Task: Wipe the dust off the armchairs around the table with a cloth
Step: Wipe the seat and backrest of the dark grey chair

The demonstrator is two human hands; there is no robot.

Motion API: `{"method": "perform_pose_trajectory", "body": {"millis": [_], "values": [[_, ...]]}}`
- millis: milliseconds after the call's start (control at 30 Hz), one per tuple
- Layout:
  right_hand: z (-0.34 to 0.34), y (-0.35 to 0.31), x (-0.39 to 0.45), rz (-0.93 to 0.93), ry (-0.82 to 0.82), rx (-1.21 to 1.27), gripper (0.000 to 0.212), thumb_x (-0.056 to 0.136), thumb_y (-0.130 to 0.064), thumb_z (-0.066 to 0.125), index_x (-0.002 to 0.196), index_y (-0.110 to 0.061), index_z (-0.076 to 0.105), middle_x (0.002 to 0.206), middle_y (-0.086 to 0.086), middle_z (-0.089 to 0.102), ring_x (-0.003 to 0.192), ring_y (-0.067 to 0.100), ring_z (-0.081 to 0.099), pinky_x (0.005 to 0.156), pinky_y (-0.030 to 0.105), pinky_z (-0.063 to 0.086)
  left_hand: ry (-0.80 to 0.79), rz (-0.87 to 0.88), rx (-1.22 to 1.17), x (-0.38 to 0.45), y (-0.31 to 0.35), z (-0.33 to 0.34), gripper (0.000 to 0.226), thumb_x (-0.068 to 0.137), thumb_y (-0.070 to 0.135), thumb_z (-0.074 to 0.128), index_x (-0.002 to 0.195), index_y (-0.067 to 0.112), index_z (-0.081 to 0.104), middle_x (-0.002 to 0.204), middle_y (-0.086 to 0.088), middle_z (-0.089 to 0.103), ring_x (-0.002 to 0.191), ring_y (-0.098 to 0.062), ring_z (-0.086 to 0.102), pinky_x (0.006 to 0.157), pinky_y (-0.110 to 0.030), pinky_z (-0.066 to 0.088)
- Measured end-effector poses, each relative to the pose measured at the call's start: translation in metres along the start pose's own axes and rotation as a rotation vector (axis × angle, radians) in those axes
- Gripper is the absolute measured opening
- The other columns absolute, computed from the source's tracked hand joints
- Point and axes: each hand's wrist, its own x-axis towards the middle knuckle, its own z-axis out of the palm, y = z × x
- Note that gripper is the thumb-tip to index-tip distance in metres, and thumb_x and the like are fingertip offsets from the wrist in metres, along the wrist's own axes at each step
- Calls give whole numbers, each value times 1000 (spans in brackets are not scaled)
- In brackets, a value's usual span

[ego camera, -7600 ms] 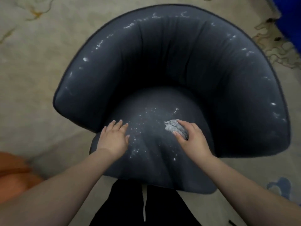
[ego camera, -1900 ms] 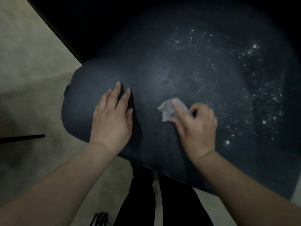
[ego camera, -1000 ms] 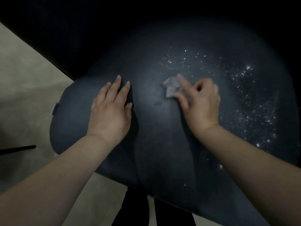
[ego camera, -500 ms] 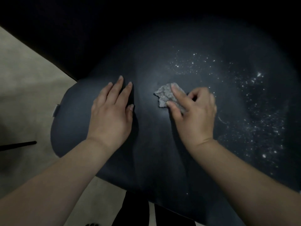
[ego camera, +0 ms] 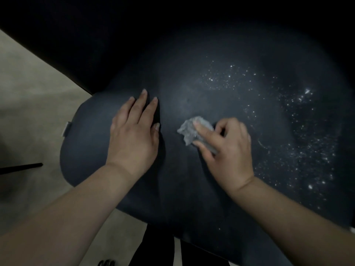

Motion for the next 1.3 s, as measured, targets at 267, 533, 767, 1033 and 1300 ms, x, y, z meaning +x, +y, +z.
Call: {"method": "perform_pose_trajectory", "body": {"millis": [267, 533, 767, 1033, 1300], "values": [[5, 12, 44, 174, 93, 15, 34, 79, -30, 75, 113, -32, 70, 90, 8, 47, 84, 26, 45, 78, 41, 43, -10, 5, -4, 16, 8, -1, 54, 98, 32, 41, 149, 23, 27, 159, 4, 17, 144, -18, 11, 115, -39, 12], [7, 0, 24, 27, -26, 10, 37, 73, -47, 74, 106, -32, 72, 87, 6, 49, 80, 25, 45, 70, 37, 38, -18, -6, -27, 27, 17, -3, 55, 98, 34, 37, 150, 23, 24, 159, 5, 13, 145, -17, 8, 117, -38, 10], [15, 1, 38, 164, 109, 68, 38, 76, -41, 75, 113, -34, 69, 90, -2, 40, 85, 15, 36, 76, 32, 37, -15, 6, -23, 31, 14, -3, 55, 97, 35, 37, 150, 23, 25, 159, 2, 15, 145, -19, 11, 118, -43, 17], [0, 45, 119, 347, 198, 23, 43, 82, -43, 67, 124, -34, 63, 98, 3, 41, 95, 26, 44, 89, 41, 43, 14, -8, -40, 51, 19, -4, 55, 97, 37, 39, 149, 23, 27, 159, -2, 14, 143, -23, 14, 115, -43, 17], [-5, 36, 68, 95, -3, 11, 41, 82, -40, 69, 122, -32, 65, 93, 8, 46, 85, 27, 44, 79, 38, 39, 50, -20, -57, 62, 27, -1, 54, 97, 30, 45, 148, 19, 32, 158, -5, 20, 142, -27, 18, 114, -49, 21]]}}
